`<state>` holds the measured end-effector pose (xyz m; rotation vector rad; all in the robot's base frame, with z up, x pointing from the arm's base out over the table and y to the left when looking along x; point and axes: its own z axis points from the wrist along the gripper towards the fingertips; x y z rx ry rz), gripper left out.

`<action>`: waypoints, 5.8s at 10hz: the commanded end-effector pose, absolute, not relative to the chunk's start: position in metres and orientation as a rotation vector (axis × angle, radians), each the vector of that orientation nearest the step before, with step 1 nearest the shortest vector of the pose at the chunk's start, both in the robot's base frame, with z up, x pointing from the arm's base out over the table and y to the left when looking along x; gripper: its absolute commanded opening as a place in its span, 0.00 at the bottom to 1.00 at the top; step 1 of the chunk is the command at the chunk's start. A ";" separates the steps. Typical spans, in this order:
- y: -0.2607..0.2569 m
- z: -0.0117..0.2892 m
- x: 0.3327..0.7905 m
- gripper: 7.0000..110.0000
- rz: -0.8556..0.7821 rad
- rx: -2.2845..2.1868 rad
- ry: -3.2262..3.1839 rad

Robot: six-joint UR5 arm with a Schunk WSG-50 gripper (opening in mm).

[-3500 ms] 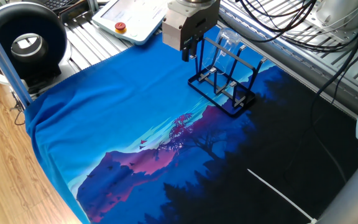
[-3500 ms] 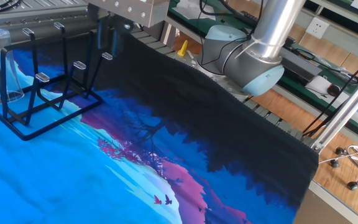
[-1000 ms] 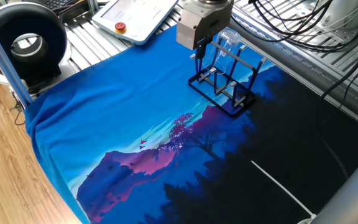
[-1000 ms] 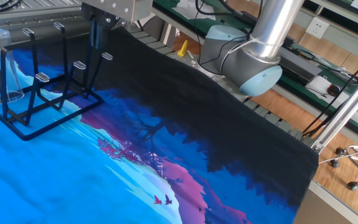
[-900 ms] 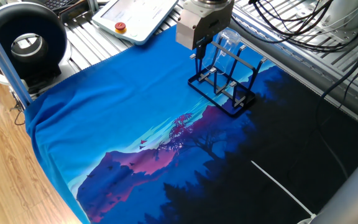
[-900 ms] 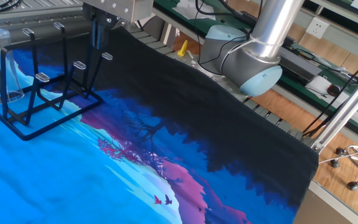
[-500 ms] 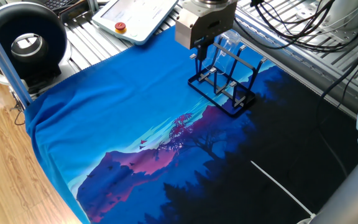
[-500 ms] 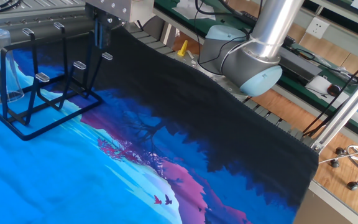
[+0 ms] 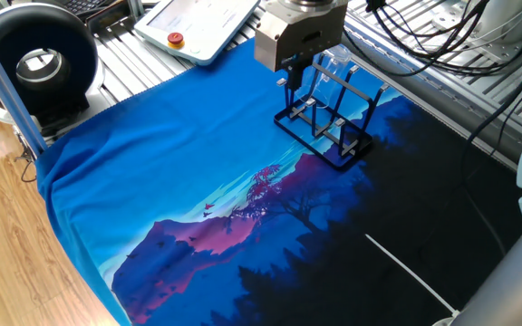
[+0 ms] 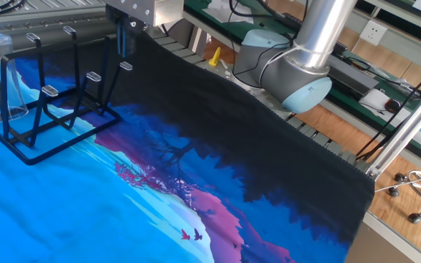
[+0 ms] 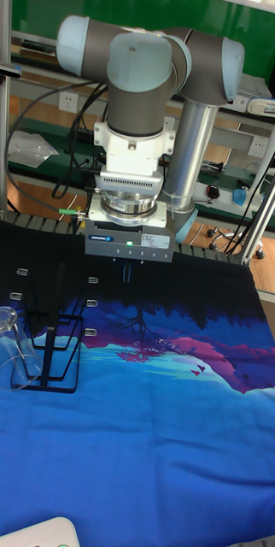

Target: Take the cup off the cup rack

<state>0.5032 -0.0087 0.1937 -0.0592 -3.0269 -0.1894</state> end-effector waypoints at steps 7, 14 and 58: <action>-0.010 0.195 0.500 0.00 -0.201 0.247 -3.015; 0.014 0.200 0.519 0.00 -0.358 0.238 -3.084; -0.228 0.151 0.608 0.79 -0.572 0.095 -2.966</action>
